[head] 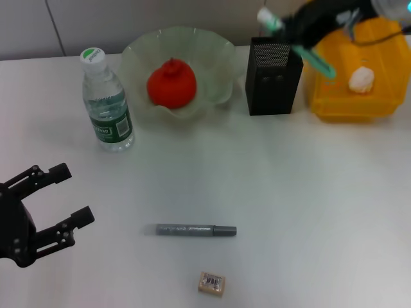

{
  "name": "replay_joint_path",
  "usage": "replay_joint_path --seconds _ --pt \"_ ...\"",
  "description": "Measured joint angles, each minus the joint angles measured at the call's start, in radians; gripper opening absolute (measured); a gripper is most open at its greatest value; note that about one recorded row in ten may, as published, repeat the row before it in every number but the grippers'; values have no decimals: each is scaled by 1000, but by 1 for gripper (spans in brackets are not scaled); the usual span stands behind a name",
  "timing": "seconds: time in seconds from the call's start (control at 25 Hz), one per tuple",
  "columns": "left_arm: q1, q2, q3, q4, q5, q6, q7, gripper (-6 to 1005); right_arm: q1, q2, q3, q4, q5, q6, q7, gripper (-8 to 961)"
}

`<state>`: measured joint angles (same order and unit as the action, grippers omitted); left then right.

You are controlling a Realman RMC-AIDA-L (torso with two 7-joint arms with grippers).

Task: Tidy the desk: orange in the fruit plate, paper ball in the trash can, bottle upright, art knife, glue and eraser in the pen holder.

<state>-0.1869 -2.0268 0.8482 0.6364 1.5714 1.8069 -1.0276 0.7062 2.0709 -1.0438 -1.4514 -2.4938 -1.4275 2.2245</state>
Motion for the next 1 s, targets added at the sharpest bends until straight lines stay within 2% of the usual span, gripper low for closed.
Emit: replay_joint_path --seconds 0.16,0.28,0.36,0.4,0.72,1.0 --pt "-1 -2 0 0 0 0 1 796 -3 -5 126 111 163 111 -189 170" --pt "-3 -2 0 0 -1 0 -1 795 -4 -9 155 176 221 153 -266 171" --pt "-7 -3 0 0 -1 0 -3 794 -1 -23 177 281 299 207 -370 172" --pt "-7 -3 0 0 -1 0 -3 794 -1 -23 177 281 299 207 -370 172" --pt "-14 -5 0 0 -1 0 -8 791 31 -56 185 524 420 317 -580 174" --pt "-14 -13 0 0 -2 1 -9 789 30 -61 188 629 519 365 -711 176"
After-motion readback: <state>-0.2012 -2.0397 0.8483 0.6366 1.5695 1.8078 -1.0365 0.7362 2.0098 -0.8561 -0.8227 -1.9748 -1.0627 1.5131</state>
